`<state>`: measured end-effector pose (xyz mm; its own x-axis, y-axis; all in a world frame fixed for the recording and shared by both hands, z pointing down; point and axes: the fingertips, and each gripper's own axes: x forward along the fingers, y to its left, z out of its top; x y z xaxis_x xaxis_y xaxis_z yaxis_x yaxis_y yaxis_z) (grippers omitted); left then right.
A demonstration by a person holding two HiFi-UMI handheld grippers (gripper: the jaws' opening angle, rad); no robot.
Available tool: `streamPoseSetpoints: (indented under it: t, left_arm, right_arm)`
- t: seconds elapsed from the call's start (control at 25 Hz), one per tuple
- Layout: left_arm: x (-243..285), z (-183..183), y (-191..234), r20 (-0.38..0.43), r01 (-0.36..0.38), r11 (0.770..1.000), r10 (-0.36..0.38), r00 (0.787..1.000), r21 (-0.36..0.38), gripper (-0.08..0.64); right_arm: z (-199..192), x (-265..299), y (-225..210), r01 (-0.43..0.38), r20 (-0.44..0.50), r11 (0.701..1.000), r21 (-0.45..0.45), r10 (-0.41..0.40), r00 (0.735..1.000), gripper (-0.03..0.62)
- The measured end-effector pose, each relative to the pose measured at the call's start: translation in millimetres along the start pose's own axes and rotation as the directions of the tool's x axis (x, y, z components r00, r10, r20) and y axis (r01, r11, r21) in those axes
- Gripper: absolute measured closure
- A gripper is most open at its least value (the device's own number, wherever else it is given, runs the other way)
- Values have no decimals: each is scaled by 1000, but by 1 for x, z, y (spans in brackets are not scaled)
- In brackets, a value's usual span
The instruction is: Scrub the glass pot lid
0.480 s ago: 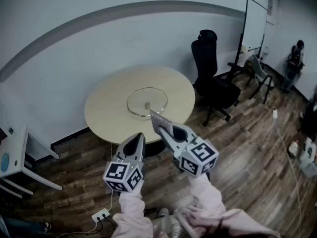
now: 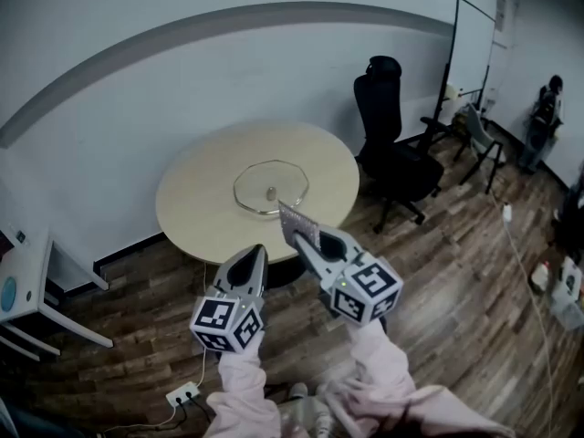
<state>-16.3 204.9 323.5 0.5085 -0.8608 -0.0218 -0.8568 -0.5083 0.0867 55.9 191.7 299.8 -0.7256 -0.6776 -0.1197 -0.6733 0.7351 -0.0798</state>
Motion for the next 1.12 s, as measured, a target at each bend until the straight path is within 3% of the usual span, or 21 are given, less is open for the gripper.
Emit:
streamPoseSetpoints:
  t: [0.64,1.12]
  left_arm:
    - [2,-24,-17,-34,-51,998,50,998,-26,563]
    - [34,-36,33,-62,-55,998,52,997,-38,563]
  right_arm:
    - [-18,-17,-18,-30,-23,998,59,31,999,518]
    - [-38,33,-44,-19,-46,995,94,23,999,518]
